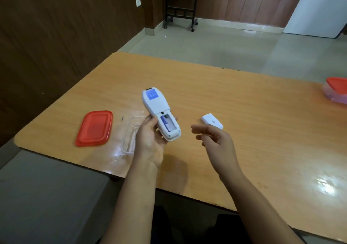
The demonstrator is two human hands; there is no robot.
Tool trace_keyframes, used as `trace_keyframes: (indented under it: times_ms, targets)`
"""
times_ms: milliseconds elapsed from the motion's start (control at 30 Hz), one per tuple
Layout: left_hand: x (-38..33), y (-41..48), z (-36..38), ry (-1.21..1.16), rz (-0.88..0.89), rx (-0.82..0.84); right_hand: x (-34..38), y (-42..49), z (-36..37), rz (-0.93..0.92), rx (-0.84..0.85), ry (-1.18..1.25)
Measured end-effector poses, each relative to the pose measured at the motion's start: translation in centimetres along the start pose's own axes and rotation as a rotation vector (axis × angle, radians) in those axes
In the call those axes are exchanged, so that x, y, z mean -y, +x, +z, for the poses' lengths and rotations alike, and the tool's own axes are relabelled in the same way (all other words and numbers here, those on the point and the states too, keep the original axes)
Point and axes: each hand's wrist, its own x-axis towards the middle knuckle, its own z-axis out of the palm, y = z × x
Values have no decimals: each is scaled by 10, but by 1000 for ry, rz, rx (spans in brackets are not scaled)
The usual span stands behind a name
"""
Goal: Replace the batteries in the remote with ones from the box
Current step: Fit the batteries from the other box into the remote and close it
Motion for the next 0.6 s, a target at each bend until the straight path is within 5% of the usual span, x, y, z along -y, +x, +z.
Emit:
trace_keyframes:
  times_ms: [133, 367, 467, 600]
  targets:
    - [-29, 9, -25, -104, 151, -171, 9, 12, 22, -24, 213, -311]
    - [-48, 11, -52, -83, 258, -306, 34, 50, 96, -329, 418, -1031]
    - [-52, 13, -55, -101, 253, -313, 39, 59, 124, -311, 574, -1313]
    - [-54, 16, -54, -134, 222, -325, 46, 68, 140, -256, 635, -1404]
